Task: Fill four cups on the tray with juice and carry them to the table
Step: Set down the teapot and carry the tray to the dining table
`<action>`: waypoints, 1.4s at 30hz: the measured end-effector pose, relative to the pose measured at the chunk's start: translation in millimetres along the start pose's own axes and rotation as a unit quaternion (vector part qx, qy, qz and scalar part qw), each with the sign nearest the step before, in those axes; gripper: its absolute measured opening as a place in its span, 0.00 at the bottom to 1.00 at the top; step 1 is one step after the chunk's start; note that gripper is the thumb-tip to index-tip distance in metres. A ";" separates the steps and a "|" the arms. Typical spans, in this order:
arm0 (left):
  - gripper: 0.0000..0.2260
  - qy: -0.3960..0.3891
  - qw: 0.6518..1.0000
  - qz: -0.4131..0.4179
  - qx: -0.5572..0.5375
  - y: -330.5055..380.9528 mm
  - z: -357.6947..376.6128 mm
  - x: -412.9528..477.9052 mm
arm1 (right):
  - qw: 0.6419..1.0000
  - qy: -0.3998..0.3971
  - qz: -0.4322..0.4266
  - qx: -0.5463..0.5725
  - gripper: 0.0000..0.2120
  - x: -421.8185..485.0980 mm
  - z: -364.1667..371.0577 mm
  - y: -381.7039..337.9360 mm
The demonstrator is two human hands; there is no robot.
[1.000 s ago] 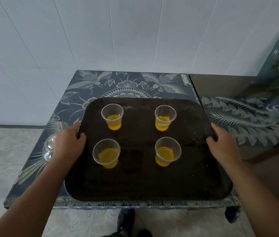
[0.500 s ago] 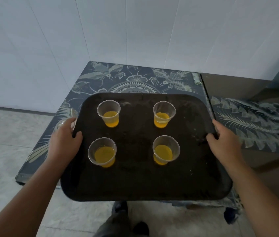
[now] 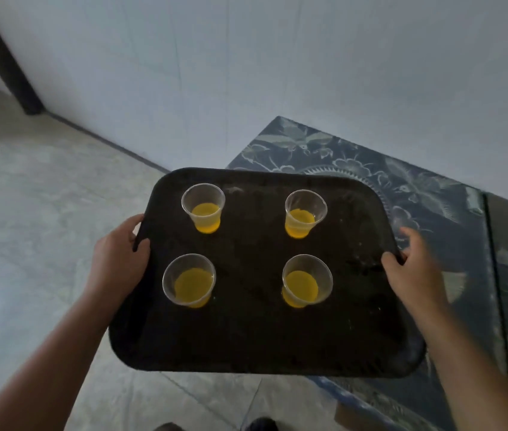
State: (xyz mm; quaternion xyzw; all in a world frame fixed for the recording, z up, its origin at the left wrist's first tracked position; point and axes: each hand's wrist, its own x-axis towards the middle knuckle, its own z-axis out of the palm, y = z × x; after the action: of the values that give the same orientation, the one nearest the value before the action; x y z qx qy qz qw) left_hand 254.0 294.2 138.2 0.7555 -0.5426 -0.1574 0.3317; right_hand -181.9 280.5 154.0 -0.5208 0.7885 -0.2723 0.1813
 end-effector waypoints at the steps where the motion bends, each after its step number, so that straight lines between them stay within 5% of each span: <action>1: 0.20 0.010 1.000 -0.010 0.001 -12.3 -11.1 -1.7 | 1.000 -0.012 -0.012 -0.002 0.26 -0.9 10.1 -12.2; 11: 0.22 0.109 0.985 -0.134 0.023 -155.2 -140.7 -34.4 | 0.982 -0.104 -0.158 0.005 0.20 -48.7 127.1 -154.8; 25: 0.19 0.253 0.927 -0.274 0.047 -302.5 -290.7 -159.6 | 0.907 -0.202 -0.369 0.007 0.20 -179.1 271.5 -338.9; 32: 0.17 0.343 0.868 -0.353 0.075 -335.2 -338.6 -244.9 | 0.838 -0.287 -0.464 0.007 0.20 -255.1 336.0 -412.1; 42: 0.21 0.473 0.724 -0.497 0.067 -341.5 -365.9 -333.8 | 0.704 -0.373 -0.603 0.041 0.20 -360.7 423.3 -519.6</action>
State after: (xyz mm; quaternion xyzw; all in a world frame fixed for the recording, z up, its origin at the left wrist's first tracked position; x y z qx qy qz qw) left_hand 596.3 788.9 135.2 0.9137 0.1288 0.1149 0.3679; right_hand 575.9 349.8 143.4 -0.9361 0.1626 -0.1390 0.2790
